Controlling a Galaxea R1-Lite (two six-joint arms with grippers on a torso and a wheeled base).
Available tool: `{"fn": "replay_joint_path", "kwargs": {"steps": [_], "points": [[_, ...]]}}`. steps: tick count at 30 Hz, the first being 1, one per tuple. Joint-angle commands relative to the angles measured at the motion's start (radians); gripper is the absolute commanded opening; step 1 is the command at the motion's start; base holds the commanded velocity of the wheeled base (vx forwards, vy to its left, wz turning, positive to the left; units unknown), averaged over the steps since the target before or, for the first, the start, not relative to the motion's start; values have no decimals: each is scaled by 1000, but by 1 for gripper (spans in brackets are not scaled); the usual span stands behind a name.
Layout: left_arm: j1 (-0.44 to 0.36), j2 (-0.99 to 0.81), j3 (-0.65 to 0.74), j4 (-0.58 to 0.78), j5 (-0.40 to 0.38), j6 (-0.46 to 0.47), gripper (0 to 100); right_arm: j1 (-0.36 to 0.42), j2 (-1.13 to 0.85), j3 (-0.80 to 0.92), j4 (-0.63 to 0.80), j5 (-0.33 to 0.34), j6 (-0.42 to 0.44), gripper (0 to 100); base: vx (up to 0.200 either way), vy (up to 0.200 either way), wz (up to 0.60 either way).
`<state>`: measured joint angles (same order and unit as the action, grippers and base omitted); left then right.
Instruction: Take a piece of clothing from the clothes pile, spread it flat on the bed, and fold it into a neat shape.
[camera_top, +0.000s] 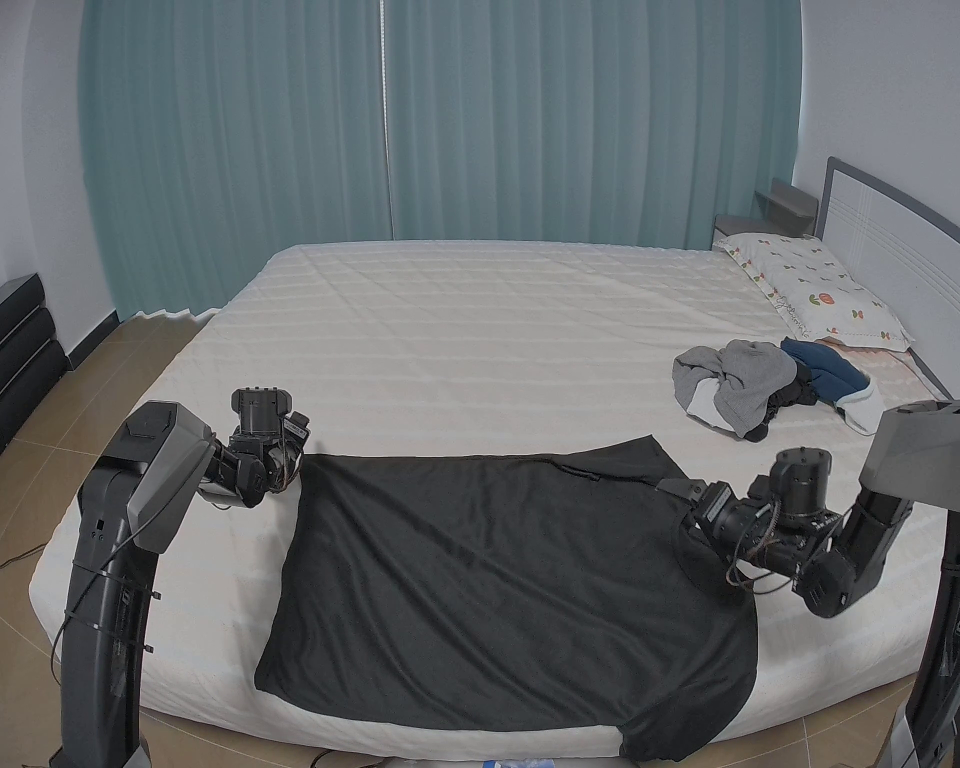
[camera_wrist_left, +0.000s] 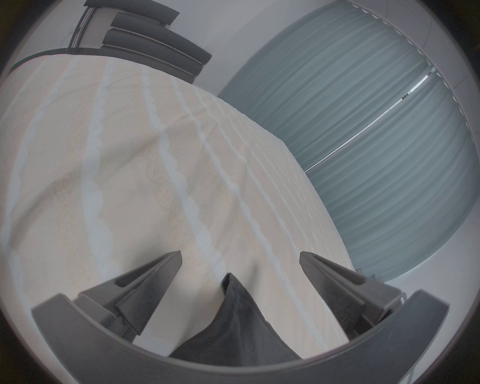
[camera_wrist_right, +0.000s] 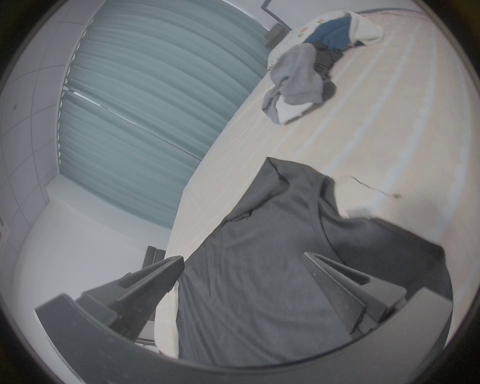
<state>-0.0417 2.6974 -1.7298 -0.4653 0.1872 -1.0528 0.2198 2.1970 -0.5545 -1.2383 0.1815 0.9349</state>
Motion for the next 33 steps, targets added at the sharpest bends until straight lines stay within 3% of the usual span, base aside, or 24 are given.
{"fn": "replay_joint_path", "kwargs": {"steps": [1,4,12,24,33], "points": [[8,-110,161,-24,-58,-38,100,36,155,-387,296,-73,-108,100,0,0,0],[8,-108,184,-41,-60,-36,100,44,242,-525,376,-111,-189,100,0,0,0],[6,-107,191,-50,-58,-35,100,49,377,-854,652,-139,-180,100,0,0,0],[3,-100,191,-49,-57,-29,100,46,452,-1072,821,-149,-174,100,0,0,0],[2,-99,190,-50,-55,-27,100,27,589,-1343,804,-212,-151,100,0,0,0]]}}
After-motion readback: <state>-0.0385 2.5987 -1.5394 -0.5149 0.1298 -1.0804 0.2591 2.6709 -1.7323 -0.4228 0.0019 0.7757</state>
